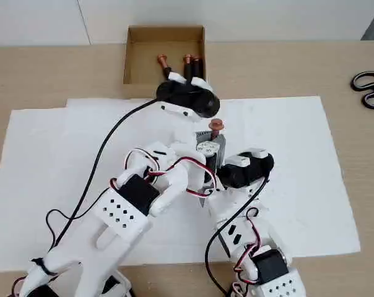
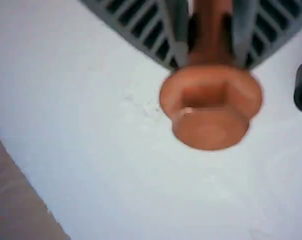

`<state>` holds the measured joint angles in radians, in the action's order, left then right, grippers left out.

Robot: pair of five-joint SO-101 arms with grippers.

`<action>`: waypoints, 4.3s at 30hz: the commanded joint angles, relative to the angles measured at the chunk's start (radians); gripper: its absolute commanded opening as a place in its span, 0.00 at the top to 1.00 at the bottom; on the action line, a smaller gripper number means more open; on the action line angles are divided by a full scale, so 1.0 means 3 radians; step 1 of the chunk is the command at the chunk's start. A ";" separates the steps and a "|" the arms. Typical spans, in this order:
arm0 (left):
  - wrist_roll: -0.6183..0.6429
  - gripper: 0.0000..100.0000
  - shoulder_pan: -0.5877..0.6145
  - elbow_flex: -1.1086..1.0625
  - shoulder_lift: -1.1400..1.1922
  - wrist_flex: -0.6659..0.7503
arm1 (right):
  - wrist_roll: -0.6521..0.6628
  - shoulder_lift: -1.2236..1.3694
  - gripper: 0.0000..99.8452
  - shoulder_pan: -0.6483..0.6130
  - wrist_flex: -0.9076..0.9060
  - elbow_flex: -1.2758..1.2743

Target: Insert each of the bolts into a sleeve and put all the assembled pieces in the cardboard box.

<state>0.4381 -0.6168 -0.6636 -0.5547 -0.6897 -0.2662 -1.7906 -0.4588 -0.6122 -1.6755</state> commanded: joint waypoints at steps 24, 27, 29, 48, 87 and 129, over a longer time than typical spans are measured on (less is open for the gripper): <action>-0.0343 1.00 -0.0133 -0.0120 -0.0036 -0.0118 | -0.0031 -0.0059 1.00 -0.0018 -0.0013 -0.0026; -0.0338 1.00 -0.0133 -0.0141 -0.0041 -0.0118 | -0.0031 -0.0059 1.00 -0.0018 -0.0013 -0.0026; -0.0338 1.00 -0.0133 -0.0136 -0.0041 -0.0169 | -0.0031 -0.0059 1.00 -0.0013 -0.0013 -0.0026; -0.0312 0.93 -0.0138 -0.0100 -0.0041 -0.0650 | -0.0031 -0.0059 1.00 -0.0013 -0.0013 -0.0026; 0.0184 0.79 0.1458 0.0611 -0.0041 -0.1391 | 0.0409 0.2969 1.00 0.0821 -0.0228 0.3631; 0.0164 0.79 0.1432 0.0514 -0.0026 -0.1724 | 0.0650 0.9766 0.89 0.0488 -0.0222 0.9544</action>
<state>0.4856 -0.1841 -0.5194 -0.5577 -1.2006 -0.0821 1.1339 -0.3115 -0.6751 1.1462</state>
